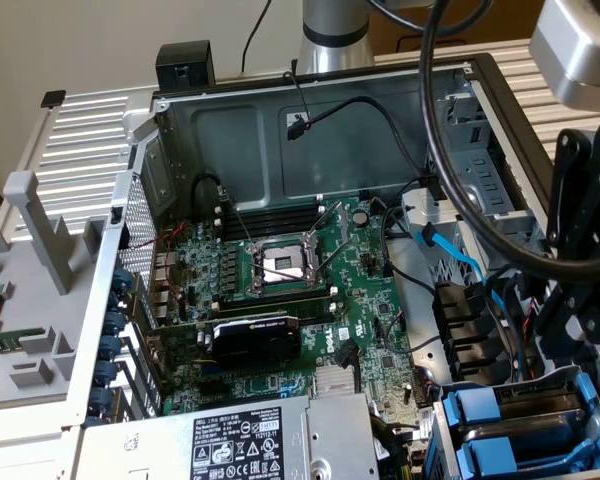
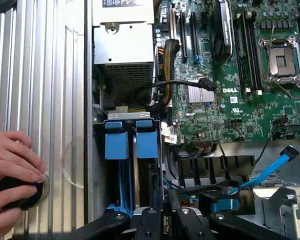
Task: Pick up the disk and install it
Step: 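Insert the second disk wire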
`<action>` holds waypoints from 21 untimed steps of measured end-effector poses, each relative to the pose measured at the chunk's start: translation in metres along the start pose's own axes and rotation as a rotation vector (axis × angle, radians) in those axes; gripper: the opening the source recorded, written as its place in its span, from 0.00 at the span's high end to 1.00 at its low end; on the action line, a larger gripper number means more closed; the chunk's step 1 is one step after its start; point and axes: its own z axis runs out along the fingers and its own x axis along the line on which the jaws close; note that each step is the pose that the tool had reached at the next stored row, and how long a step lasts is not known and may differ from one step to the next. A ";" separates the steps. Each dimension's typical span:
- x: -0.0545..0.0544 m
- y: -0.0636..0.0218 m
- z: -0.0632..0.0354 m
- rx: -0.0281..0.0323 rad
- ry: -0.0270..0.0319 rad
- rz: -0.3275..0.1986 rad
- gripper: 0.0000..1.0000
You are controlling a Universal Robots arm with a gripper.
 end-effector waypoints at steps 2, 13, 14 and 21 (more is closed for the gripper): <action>0.000 -0.0001 0.0009 -0.0006 -0.0003 0.000 0.84; 0.008 -0.0020 0.0057 -0.0310 -0.0204 -0.003 0.84; 0.010 -0.0024 0.0056 -0.0312 -0.0225 -0.004 0.84; 0.013 -0.0037 0.0080 -0.0241 -0.0293 -0.010 0.84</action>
